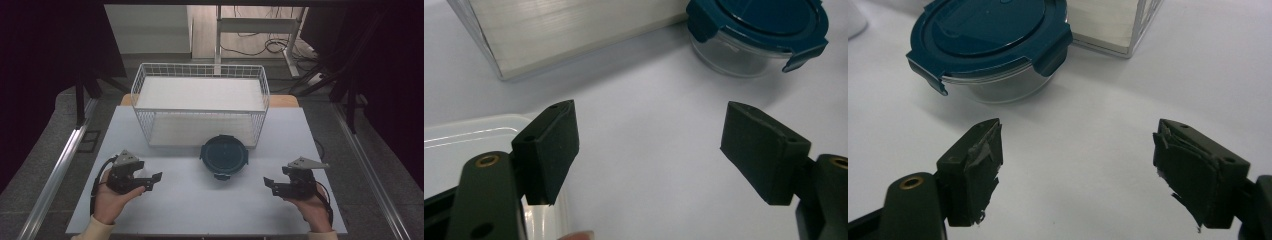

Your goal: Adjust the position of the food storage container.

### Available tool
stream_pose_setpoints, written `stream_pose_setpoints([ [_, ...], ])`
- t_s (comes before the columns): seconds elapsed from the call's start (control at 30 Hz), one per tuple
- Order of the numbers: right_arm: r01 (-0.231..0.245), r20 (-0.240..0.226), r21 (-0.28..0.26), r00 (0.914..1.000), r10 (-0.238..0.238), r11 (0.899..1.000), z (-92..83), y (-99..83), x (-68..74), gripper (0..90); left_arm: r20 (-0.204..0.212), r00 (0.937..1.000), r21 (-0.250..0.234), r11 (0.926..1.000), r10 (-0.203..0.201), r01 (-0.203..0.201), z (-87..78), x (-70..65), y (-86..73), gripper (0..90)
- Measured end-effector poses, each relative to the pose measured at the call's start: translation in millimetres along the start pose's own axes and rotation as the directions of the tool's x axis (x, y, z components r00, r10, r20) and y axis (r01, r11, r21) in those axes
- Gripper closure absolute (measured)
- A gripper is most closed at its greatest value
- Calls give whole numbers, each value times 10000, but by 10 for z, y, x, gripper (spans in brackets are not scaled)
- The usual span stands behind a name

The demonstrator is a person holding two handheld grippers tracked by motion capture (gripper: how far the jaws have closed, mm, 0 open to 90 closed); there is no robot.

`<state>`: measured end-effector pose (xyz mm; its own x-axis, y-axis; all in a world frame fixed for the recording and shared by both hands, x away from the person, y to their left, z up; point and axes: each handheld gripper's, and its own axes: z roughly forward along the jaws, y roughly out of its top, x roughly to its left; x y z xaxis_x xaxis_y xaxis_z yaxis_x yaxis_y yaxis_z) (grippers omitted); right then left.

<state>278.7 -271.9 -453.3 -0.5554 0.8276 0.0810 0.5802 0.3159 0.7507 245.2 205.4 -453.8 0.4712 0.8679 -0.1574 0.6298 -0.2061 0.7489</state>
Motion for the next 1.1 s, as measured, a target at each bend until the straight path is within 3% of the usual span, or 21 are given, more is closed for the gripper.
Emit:
stream_pose_setpoints([
  [0.17, -166, 26, -22, 9999, 166, 9999, -22, -16, -68, 216, 12, 9999, -122, 9998, -124, 124, -43, 15, 11, 230],
  [0.57, -38, 47, 124, 10000, 38, 9999, -49, 23, -11, 234, 105, 9999, 77, 9999, -75, 75, -73, 6, -60, 222],
  [0.87, 34, -34, 393, 10000, -33, 9992, -30, -2, 12, 249, 318, 9993, 400, 9990, 174, -187, 35, -25, -51, 217],
  [1.1, 14, -85, 601, 10000, -9, 9982, 14, -30, -4, 255, 258, 9996, 427, 9990, 83, -94, 51, -19, -48, 219],
])
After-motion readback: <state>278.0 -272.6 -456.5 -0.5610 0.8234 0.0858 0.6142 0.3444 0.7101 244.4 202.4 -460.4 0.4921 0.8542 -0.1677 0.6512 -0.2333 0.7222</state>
